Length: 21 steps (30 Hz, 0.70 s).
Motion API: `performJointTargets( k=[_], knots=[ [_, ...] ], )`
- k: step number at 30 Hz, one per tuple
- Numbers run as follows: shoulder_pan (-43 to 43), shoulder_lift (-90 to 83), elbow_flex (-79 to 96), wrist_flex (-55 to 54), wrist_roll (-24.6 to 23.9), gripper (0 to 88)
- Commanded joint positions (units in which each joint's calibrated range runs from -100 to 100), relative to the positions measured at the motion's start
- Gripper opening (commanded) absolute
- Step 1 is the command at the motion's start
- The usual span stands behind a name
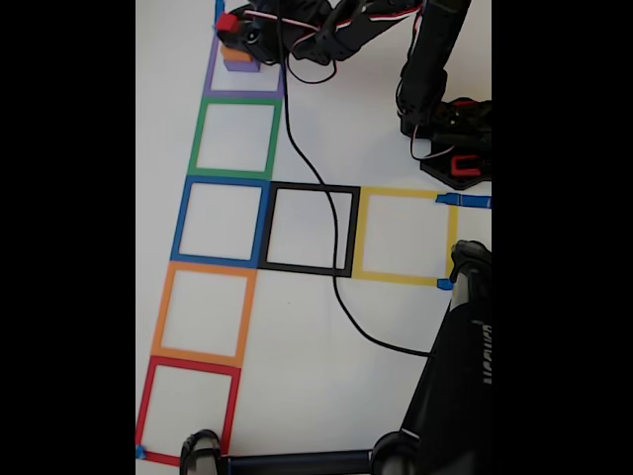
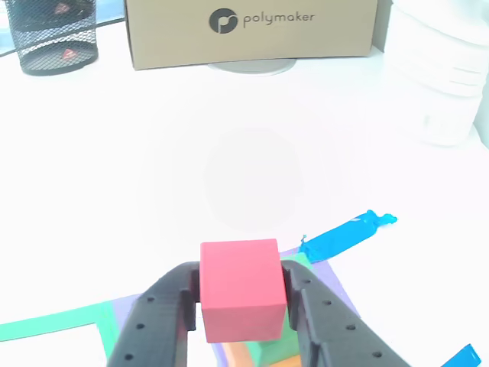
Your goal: Tower of hanoi
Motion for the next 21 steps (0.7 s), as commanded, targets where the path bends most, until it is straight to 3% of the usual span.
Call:
performJointTargets(
  k=[1,10,17,21],
  knots=[
    [-2.37,-13.52,-4.35,15.66,0.72,1.8],
    [-3.24,-27.65,-23.53,57.52,0.72,1.8],
    [-5.15,-26.68,-52.44,90.07,0.72,1.7],
    [-7.45,-24.82,-66.8,102.95,0.72,1.7]
  ],
)
